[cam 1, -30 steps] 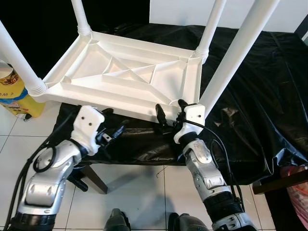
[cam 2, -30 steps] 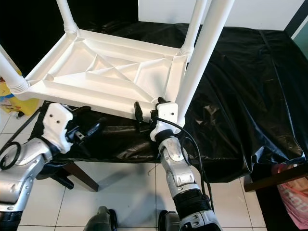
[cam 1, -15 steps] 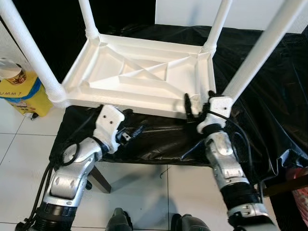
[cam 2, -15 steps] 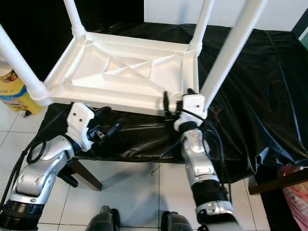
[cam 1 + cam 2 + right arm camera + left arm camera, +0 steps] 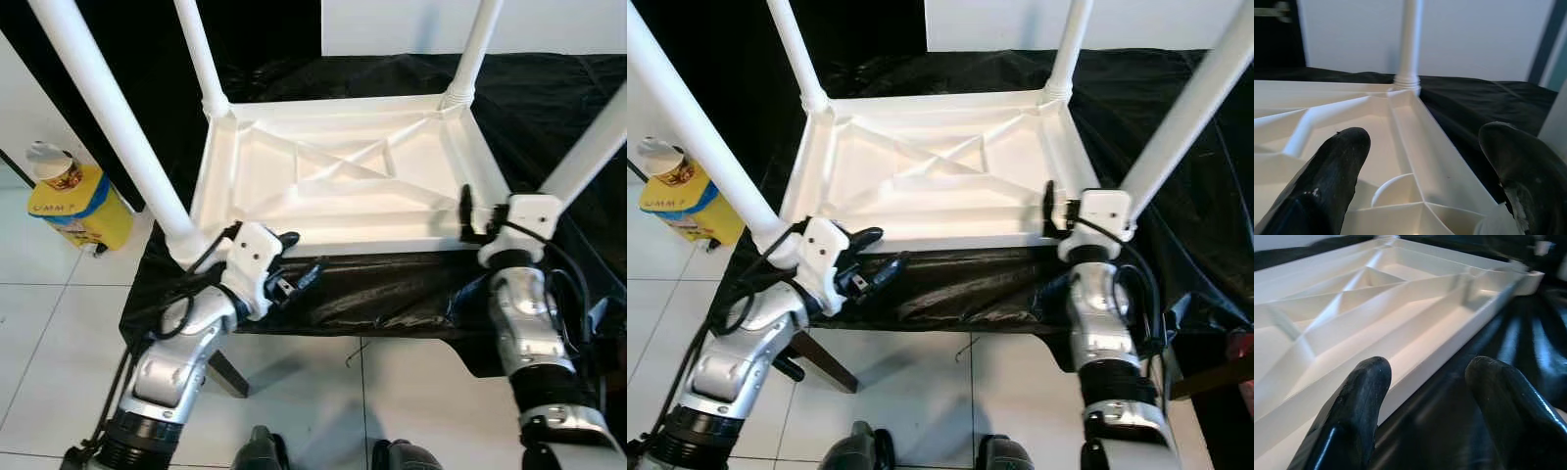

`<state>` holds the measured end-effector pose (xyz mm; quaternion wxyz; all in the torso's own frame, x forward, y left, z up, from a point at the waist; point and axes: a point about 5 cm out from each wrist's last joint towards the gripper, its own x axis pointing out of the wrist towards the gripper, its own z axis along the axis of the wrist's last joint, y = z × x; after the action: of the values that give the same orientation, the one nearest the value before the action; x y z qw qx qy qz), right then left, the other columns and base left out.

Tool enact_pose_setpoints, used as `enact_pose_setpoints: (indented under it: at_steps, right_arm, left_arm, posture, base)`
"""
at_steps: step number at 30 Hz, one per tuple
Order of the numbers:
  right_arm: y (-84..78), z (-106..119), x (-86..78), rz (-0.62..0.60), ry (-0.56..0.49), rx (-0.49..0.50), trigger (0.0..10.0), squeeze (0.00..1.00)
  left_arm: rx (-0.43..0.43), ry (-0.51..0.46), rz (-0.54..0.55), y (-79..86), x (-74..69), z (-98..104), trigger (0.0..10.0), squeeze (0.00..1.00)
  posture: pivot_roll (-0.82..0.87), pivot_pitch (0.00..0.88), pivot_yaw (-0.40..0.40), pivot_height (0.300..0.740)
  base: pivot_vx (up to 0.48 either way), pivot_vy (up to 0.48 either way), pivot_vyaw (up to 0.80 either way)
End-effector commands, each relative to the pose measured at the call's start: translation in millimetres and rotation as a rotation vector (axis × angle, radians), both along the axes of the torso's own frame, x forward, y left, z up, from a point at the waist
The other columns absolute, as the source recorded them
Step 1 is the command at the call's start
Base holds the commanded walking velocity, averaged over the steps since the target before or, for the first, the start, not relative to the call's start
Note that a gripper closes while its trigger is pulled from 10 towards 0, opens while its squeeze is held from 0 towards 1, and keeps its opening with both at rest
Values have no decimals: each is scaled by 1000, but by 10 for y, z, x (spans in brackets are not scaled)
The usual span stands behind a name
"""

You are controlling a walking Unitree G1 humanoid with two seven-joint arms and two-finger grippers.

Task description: Building children table

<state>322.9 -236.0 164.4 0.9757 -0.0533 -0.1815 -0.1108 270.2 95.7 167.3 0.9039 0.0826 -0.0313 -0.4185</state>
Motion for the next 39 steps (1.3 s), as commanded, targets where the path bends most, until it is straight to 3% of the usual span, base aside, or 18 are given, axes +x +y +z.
enact_pose_setpoints:
  at_steps: [1, 8, 11, 14, 17, 19, 24, 26, 28, 33, 36, 37, 38, 39]
  right_arm:
    - [-153, -90, -63, -69, 18, 36, 10000, 0]
    - [45, -118, -58, 35, 32, 0, 10000, 0]
    - [304, -181, -55, 130, 41, -16, 10000, 0]
    - [357, -201, -63, 151, 45, -20, 10000, 0]
    - [448, -254, -105, 192, 59, -19, 10000, 0]
    - [514, -357, -199, 240, 92, -23, 10000, 0]
    - [476, -405, -247, 244, 112, -38, 10000, 0]
    - [371, -454, -347, 242, 137, -66, 10000, 0]
    - [356, -460, -363, 241, 141, -70, 10000, 0]
    - [249, -529, -534, 245, 178, -83, 10000, 0]
    - [168, -560, -613, 236, 198, -92, 10000, 0]
    - [168, -560, -613, 236, 198, -92, 10000, 0]
    - [138, -586, -669, 247, 214, -102, 10000, 0]
    - [138, -586, -669, 247, 214, -102, 10000, 0]
  left_arm:
    - [14, 23, -69, -39, -40, -52, 10000, 0]
    - [-6, 64, -86, -92, -169, -124, 10000, 0]
    - [-13, 87, -51, -20, -257, -181, 10000, 0]
    - [-17, 90, -36, 8, -277, -193, 10000, 0]
    - [-21, 97, 16, 103, -329, -232, 10000, 0]
    - [-19, 111, 118, 284, -418, -321, 10000, 0]
    - [-41, 124, 183, 397, -459, -345, 10000, 0]
    - [-58, 122, 287, 597, -519, -361, 10000, 0]
    - [-56, 120, 302, 627, -526, -364, 10000, 0]
    - [-41, 132, 400, 961, -652, -394, 10000, 0]
    - [-21, 127, 474, 1237, -664, -364, 10000, 0]
    - [-21, 127, 474, 1237, -664, -364, 10000, 0]
    - [3, 114, 510, 1399, -657, -327, 10000, 0]
    - [3, 114, 510, 1399, -657, -327, 10000, 0]
  posture:
    - [-65, 137, 73, 740]
    - [-34, 146, 64, 740]
    - [-3, 145, 42, 740]
    - [10, 143, 31, 740]
    - [29, 143, 10, 740]
    - [52, 145, -17, 740]
    - [59, 143, -26, 740]
    - [72, 134, -49, 740]
    - [72, 134, -49, 740]
    - [70, 116, -69, 740]
    - [70, 110, -72, 740]
    - [70, 110, -72, 740]
    - [67, 103, -71, 740]
    - [67, 103, -71, 740]
  base:
    - [0, 0, 0]
    - [0, 0, 0]
    - [0, 0, 0]
    - [0, 0, 0]
    - [0, 0, 0]
    - [0, 0, 0]
    - [0, 0, 0]
    - [0, 0, 0]
    - [0, 0, 0]
    - [0, 0, 0]
    - [0, 0, 0]
    - [0, 0, 0]
    - [0, 0, 0]
    - [0, 0, 0]
